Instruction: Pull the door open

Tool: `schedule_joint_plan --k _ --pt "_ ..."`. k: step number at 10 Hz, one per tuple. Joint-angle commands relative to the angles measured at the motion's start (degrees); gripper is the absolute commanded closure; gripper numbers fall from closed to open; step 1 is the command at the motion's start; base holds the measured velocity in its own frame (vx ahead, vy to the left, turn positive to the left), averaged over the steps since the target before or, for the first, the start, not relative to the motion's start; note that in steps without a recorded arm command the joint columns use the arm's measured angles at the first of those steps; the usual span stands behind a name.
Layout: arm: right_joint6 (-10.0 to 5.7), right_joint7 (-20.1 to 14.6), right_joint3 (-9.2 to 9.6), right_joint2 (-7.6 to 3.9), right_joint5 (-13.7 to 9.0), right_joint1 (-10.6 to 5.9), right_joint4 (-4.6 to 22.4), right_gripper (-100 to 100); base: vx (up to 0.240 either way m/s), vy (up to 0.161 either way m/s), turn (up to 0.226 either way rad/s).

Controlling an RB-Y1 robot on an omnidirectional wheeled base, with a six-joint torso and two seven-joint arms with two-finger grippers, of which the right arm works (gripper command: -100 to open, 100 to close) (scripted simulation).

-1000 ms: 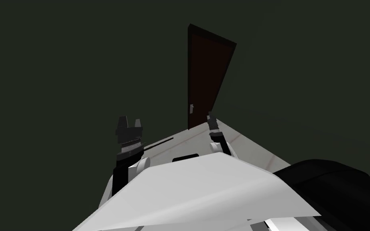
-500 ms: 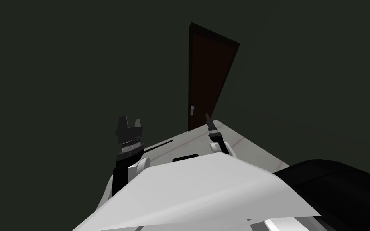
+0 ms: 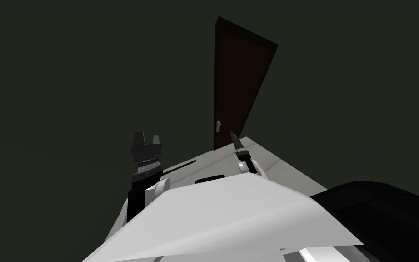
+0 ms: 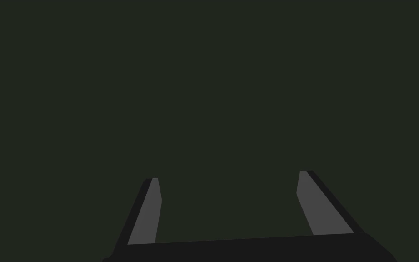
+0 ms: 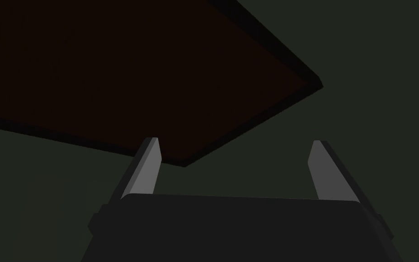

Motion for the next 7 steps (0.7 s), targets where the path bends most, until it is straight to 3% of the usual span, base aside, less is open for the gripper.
schedule_joint_plan --k 1,4,7 --pt "-0.48 1.5 -0.11 -0.39 1.2 -0.13 1.6 -100 0.113 -0.041 0.025" --pt "-0.95 3.9 -0.49 -1.26 3.3 -0.9 4.6 -100 0.099 -0.047 0.026" --pt "-1.72 7.9 -1.12 -2.68 6.7 -2.19 9.4 -100 0.14 -0.041 0.044"
